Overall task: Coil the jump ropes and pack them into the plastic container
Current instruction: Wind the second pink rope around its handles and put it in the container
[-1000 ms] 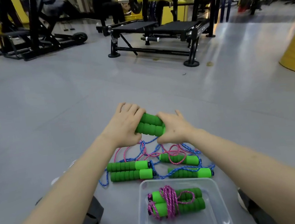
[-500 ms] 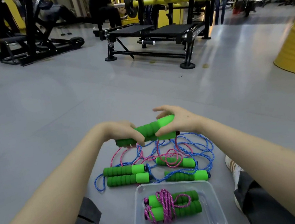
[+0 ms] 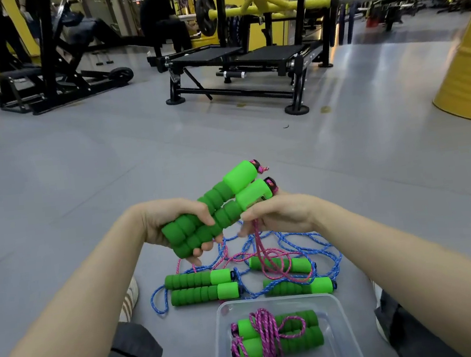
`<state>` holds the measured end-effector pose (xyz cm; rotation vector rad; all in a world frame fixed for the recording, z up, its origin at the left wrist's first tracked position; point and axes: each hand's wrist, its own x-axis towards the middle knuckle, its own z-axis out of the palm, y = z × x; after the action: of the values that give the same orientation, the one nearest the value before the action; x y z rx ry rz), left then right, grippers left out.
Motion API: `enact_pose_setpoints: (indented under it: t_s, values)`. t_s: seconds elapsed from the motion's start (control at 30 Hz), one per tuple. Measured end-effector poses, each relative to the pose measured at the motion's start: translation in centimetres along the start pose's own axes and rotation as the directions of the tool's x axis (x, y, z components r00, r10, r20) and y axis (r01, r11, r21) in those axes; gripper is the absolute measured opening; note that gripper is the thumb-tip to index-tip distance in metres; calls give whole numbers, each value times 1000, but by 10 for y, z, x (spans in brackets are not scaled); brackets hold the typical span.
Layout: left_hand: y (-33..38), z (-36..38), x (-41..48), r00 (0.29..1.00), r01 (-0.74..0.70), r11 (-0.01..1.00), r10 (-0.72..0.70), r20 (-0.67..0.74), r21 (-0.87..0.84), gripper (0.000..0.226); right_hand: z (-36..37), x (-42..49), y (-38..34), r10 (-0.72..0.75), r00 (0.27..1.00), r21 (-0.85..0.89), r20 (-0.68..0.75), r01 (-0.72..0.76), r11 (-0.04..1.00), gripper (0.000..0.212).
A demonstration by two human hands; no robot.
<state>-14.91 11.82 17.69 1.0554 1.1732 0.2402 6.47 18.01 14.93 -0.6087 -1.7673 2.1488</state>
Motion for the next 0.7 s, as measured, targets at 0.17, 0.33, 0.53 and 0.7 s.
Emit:
enact_pose_setpoints:
  t_s: [0.17, 0.33, 0.53, 0.7]
  values:
    - [3, 7, 6, 999, -46, 999, 46, 12, 10, 43, 10, 10, -5, -86, 963, 144, -256, 126, 982, 25]
    - [13, 16, 8, 997, -75, 993, 76, -5, 95, 53, 16, 18, -10, -176, 903, 173, -392, 260, 950, 32]
    - [26, 28, 17, 952, -265, 964, 256, -169, -34, 13, 27, 22, -9, -179, 936, -55, -303, 170, 984, 23]
    - [13, 10, 16, 900, -301, 950, 255, -355, -82, 23, -14, 0, -18, -25, 986, -298, -167, -26, 954, 36]
